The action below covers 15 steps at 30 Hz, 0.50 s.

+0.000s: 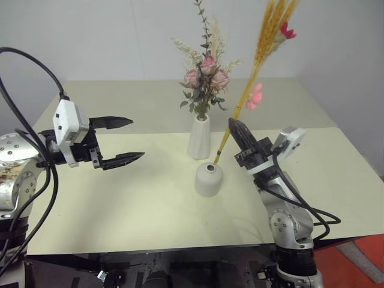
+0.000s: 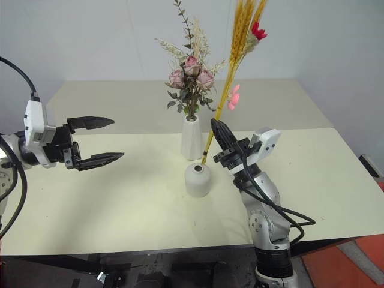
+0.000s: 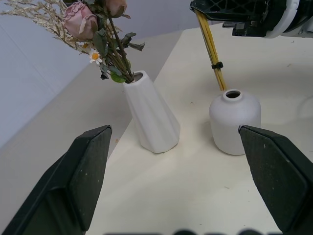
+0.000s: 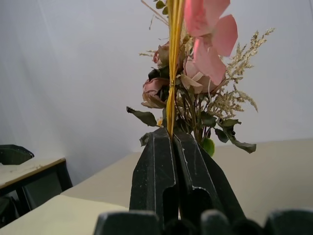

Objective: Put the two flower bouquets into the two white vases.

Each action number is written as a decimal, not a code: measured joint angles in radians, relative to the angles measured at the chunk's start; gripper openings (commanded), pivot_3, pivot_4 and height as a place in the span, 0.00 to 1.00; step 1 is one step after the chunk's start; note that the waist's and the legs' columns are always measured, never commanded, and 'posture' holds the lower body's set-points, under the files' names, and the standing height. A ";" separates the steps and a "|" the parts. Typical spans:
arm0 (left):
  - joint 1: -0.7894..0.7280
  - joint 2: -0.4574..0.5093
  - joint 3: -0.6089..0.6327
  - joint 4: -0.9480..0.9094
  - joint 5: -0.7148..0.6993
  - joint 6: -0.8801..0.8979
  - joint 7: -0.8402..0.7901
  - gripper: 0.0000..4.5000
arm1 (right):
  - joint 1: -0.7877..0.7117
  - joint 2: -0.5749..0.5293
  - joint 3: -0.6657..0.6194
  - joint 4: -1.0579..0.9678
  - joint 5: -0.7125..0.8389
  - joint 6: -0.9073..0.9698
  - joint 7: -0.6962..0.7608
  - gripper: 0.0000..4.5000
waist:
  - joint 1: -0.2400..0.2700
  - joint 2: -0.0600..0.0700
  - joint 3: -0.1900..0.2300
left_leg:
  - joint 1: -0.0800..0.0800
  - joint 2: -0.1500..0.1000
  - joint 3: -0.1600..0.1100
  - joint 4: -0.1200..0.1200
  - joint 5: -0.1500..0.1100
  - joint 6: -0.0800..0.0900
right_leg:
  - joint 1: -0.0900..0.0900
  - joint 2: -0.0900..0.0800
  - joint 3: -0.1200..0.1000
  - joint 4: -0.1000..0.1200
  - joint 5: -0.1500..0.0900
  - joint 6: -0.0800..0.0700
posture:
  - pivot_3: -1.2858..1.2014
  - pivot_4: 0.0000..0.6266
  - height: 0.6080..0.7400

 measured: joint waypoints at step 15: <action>0.000 -0.003 -0.001 0.000 0.001 -0.004 0.006 1.00 | 0.016 -0.004 0.011 -0.059 0.043 0.029 -0.002 0.01 | 0.000 0.000 0.000 | 0.000 0.000 0.000 0.000 0.000 0.000 | 0.000 0.000 0.000 0.000 0.000 0.000 | 0.52 0.24 1.00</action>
